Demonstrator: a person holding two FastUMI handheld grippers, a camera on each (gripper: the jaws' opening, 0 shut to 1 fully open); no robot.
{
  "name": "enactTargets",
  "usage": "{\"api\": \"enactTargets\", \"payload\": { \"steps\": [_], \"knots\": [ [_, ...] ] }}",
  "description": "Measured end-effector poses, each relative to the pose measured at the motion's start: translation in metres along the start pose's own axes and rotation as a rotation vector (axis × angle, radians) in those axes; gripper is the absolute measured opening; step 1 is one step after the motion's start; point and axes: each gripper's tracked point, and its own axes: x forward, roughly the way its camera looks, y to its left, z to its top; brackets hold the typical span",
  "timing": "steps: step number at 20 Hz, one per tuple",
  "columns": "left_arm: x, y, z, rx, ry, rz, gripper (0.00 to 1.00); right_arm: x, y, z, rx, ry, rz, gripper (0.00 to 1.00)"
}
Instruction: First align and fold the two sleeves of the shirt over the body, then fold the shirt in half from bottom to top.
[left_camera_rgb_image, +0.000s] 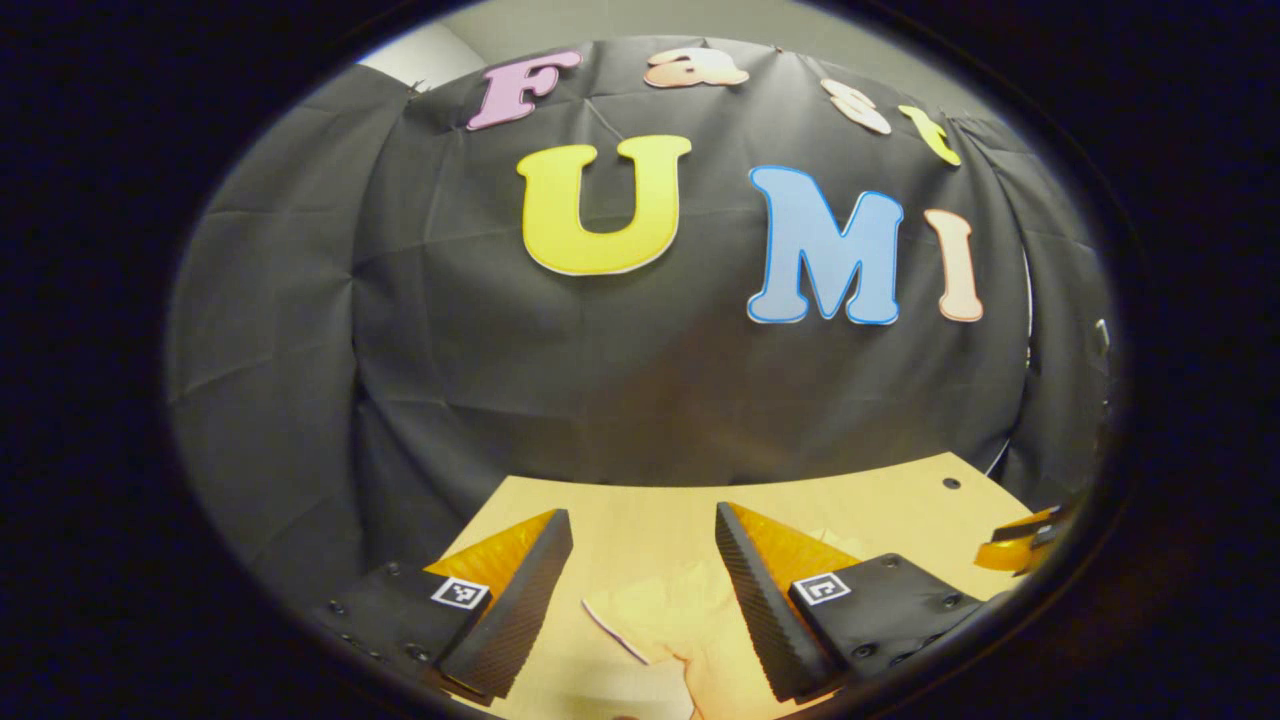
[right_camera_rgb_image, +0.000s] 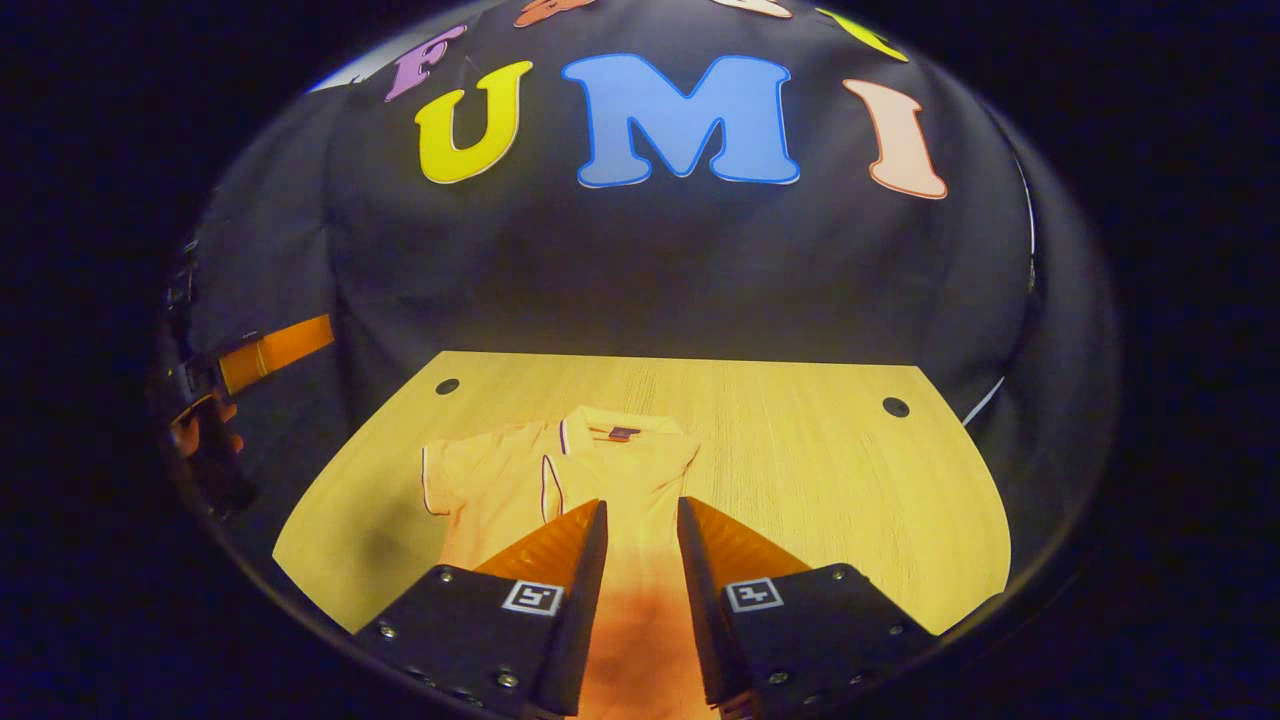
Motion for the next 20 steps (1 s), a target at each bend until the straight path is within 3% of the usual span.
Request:
{"api": "enactTargets", "payload": {
  "steps": [8, 20],
  "knots": [
    [0.074, -0.016, -0.076, -0.012, 0.121, -0.066, 0.95, -0.073, -0.011, -0.023, 0.05, 0.028, -0.085, 0.45],
    [0.126, 0.01, -0.192, -0.101, 0.306, 0.041, 0.95, -0.129, -0.04, -0.042, 0.177, 0.06, -0.219, 0.45]
  ]
}}
